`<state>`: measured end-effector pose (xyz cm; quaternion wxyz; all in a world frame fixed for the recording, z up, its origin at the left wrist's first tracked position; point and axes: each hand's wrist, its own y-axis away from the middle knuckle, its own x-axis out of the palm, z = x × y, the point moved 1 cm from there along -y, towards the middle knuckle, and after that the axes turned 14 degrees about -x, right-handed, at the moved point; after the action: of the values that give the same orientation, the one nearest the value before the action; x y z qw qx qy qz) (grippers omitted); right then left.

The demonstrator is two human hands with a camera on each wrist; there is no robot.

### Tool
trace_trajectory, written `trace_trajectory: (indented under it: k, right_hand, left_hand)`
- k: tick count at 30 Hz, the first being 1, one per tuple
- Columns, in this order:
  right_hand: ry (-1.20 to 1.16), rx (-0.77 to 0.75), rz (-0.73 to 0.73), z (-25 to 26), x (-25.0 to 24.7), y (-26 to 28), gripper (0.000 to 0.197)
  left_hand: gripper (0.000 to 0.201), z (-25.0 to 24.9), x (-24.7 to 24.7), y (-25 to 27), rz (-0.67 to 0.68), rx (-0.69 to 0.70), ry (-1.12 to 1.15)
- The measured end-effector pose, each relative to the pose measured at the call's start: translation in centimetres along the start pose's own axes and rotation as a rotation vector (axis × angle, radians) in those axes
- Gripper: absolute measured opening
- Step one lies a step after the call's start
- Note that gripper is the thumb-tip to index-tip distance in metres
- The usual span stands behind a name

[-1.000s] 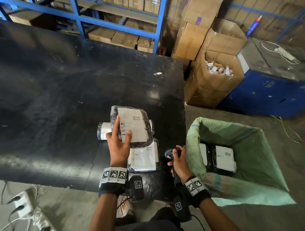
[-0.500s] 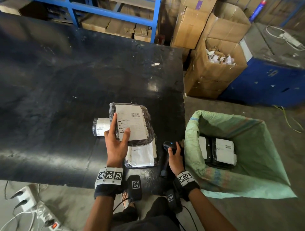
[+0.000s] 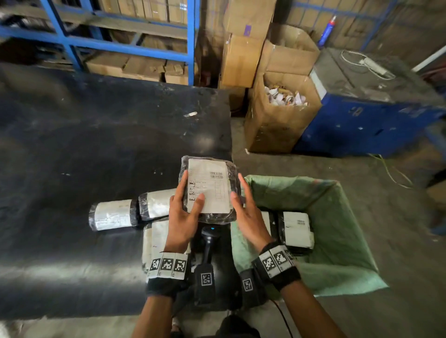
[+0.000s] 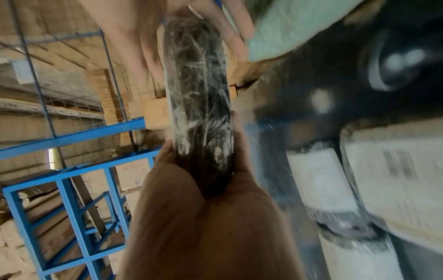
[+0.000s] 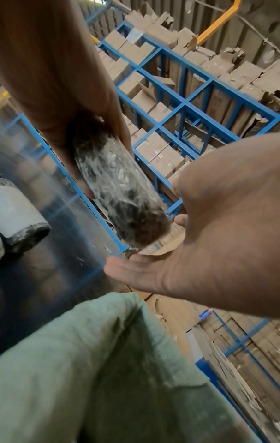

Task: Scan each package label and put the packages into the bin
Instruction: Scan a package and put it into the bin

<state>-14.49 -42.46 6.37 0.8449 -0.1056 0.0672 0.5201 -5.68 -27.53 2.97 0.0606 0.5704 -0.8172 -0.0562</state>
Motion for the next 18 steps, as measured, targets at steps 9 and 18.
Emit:
trace_trajectory:
  k: [9,18]
  right_hand:
    - [0.073,-0.081,-0.104,-1.2,-9.8,0.9,0.06]
    - [0.005,0.156,-0.084,-5.8,-17.9,2.1,0.056]
  left_hand:
    - [0.063,-0.7,11.0,1.2,0.152,-0.006,0.032]
    - [0.059,2.1,18.0,2.5,0.151,-0.11,-0.297]
